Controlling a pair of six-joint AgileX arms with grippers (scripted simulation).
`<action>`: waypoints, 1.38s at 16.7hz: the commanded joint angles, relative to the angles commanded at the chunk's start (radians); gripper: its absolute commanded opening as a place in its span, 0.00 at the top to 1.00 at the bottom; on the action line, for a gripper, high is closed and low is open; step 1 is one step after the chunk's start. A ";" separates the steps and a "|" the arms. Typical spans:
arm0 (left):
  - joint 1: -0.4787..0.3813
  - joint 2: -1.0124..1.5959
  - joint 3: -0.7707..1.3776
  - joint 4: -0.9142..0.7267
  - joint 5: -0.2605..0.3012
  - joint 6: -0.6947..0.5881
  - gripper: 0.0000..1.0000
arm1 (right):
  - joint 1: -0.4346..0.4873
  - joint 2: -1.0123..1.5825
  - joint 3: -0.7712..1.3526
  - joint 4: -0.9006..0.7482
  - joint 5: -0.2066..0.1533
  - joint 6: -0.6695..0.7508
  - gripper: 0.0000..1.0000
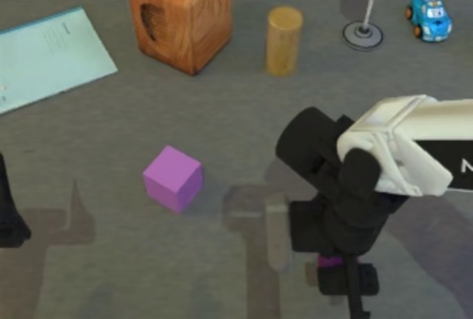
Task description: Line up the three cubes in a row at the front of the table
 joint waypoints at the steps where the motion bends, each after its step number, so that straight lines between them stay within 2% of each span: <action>1: 0.000 0.000 0.000 0.000 0.000 0.000 0.00 | 0.000 0.000 0.000 0.000 0.000 0.000 1.00; 2: 0.000 0.000 0.000 0.000 0.000 0.000 0.00 | 0.000 0.000 0.000 0.000 0.000 0.000 1.00; 15: 0.000 0.000 0.000 0.000 0.000 0.000 0.00 | 0.000 0.000 0.000 0.000 0.000 0.000 0.02; 23: 0.000 0.000 0.000 0.000 0.000 0.000 0.00 | 0.000 0.000 0.000 0.000 0.000 0.000 0.00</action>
